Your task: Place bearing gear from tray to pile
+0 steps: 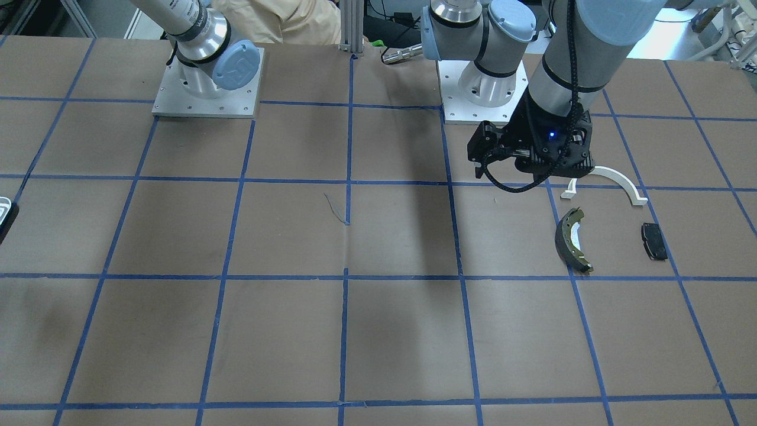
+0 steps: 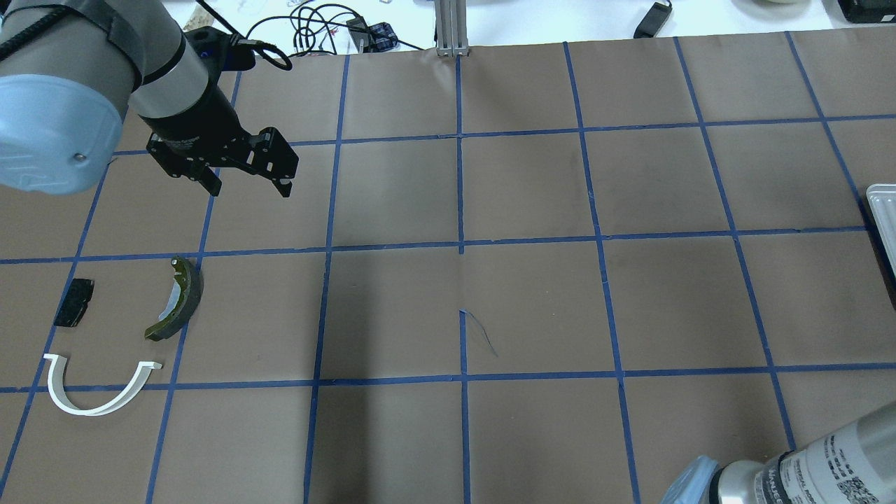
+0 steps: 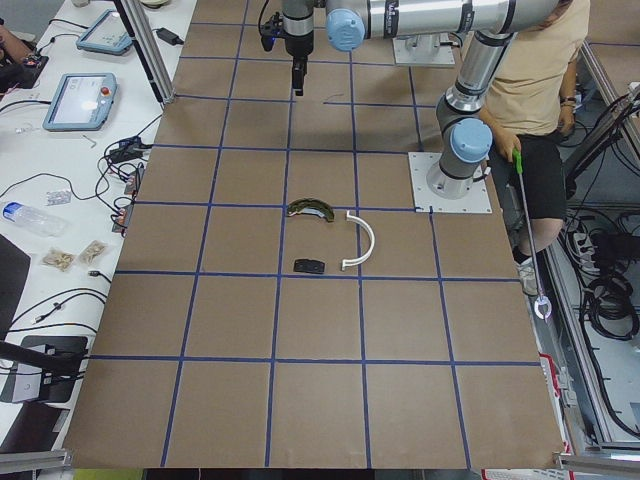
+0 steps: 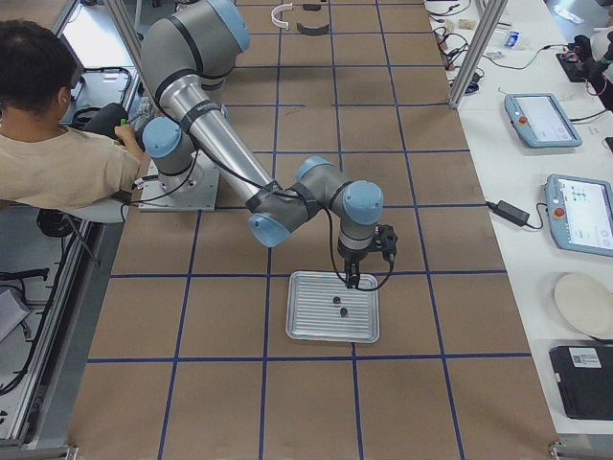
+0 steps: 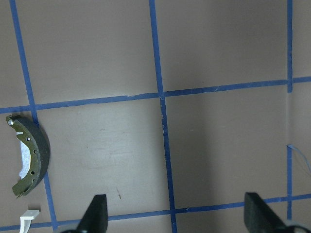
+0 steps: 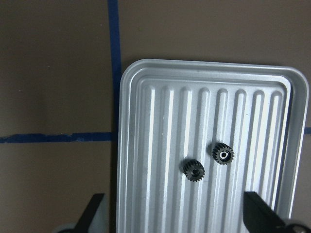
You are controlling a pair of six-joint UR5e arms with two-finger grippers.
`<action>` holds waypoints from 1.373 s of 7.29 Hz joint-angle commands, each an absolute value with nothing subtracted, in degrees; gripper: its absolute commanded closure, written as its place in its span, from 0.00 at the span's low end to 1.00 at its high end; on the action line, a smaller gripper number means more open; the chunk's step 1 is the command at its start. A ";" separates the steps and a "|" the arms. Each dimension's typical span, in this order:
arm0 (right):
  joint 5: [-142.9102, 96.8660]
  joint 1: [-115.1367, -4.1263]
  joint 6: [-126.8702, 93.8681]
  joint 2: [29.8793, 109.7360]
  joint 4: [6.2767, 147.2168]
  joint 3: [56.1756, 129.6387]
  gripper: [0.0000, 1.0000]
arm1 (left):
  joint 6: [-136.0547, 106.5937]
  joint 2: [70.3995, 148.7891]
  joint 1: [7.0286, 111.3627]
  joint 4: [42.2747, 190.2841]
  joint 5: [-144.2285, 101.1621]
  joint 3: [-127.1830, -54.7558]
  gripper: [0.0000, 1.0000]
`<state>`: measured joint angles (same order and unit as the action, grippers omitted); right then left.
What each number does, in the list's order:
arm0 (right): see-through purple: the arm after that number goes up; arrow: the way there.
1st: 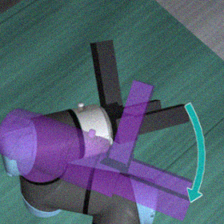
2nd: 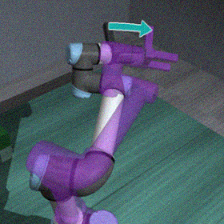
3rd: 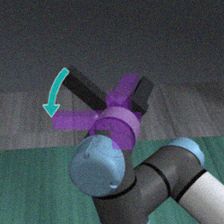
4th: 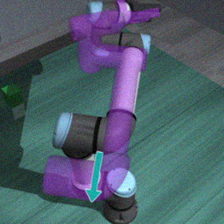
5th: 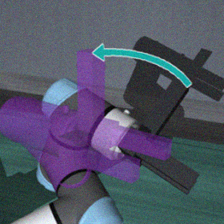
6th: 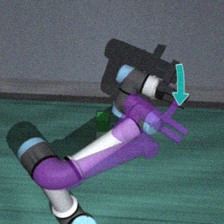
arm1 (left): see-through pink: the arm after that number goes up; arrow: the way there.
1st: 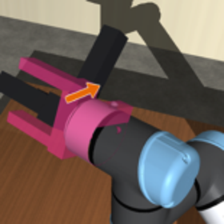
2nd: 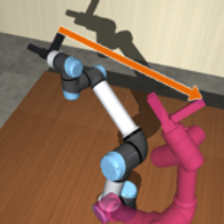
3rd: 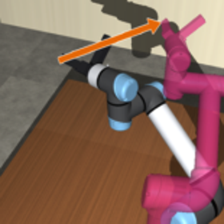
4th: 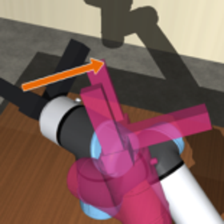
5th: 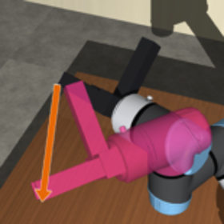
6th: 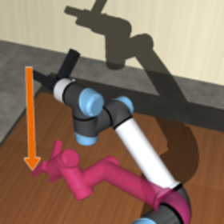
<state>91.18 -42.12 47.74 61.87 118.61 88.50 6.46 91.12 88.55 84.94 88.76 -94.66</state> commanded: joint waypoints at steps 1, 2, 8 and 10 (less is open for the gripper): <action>91.23 -41.31 48.77 57.85 122.31 88.59 0.00 | 6.50 91.14 88.51 84.90 88.77 -94.66 0.00; 91.23 -40.18 52.00 57.05 122.43 88.59 0.00 | 6.50 91.23 88.51 84.82 88.68 -94.75 0.00; 92.90 -39.38 52.47 53.71 124.26 88.59 0.16 | 6.50 91.05 88.59 84.81 88.68 -94.66 0.00; 92.99 -39.29 52.38 53.09 124.98 88.59 0.22 | 6.42 91.14 88.59 84.81 88.59 -94.66 0.00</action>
<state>92.86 -39.36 52.45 53.42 124.44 88.59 6.49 91.15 88.59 84.82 88.63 -94.67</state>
